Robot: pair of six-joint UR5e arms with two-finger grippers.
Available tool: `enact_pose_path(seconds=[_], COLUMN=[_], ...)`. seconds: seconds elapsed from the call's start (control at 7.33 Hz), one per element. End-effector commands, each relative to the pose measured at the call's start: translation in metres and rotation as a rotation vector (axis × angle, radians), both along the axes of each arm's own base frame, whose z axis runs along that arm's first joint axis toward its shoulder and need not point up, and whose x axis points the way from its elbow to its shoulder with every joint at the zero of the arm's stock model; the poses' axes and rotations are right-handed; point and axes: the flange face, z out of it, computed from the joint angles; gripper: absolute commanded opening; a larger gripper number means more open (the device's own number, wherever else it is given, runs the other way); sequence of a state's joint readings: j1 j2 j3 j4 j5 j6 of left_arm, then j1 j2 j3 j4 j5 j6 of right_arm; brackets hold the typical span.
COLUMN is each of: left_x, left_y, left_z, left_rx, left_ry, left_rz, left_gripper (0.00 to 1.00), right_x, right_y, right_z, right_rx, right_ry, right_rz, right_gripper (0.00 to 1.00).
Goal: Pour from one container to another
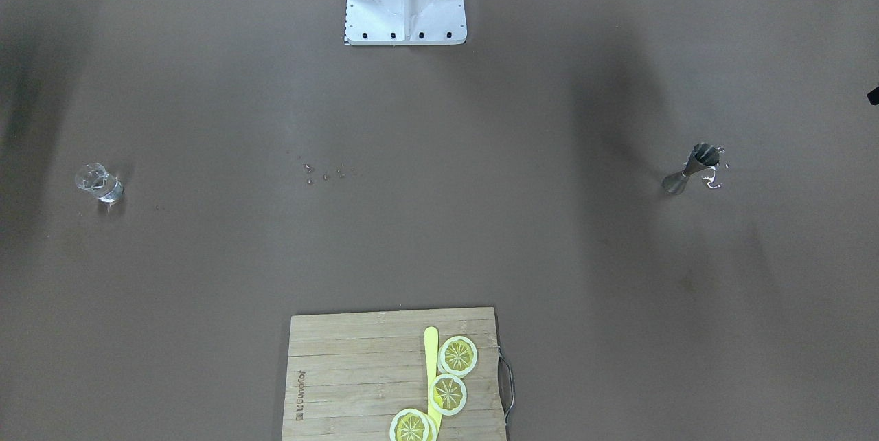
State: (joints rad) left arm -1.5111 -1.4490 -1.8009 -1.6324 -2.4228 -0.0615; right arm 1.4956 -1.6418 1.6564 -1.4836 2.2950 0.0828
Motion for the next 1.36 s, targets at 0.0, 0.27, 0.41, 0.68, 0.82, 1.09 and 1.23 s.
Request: enact_pose_path(seconds=[0.0, 0.27, 0.41, 0.68, 0.82, 1.09, 1.23], left_x=[0.001, 0.001, 0.002, 0.002, 0.001, 0.018, 0.042], left_y=[-0.013, -0.032, -0.046, -0.052, -0.056, -0.059, -0.058], left_z=[0.000, -0.015, -0.029, -0.043, -0.054, -0.083, -0.108], left_rx=[0.007, 0.037, 0.029, 0.042, 0.061, 0.102, 0.113], left_ry=[0.000, -0.008, -0.005, 0.017, -0.001, -0.020, -0.027], left_rz=[-0.001, -0.005, -0.039, -0.121, -0.158, -0.193, -0.249], left_gripper=[0.98, 0.97, 0.97, 0.97, 0.97, 0.97, 0.97], right_x=[0.000, 0.000, -0.001, -0.001, -0.001, -0.002, -0.002], right_y=[0.000, -0.002, -0.002, -0.005, -0.005, -0.003, -0.003], right_z=[-0.001, -0.005, -0.004, -0.007, -0.010, -0.009, -0.007], right_rx=[0.005, 0.013, 0.013, 0.030, 0.043, 0.051, 0.054], right_ry=[0.000, -0.001, 0.001, -0.002, -0.006, -0.014, -0.012], right_rz=[-0.001, 0.000, -0.002, -0.003, -0.003, -0.003, -0.003], right_gripper=[1.00, 1.00, 1.00, 1.00, 1.00, 1.00, 1.00])
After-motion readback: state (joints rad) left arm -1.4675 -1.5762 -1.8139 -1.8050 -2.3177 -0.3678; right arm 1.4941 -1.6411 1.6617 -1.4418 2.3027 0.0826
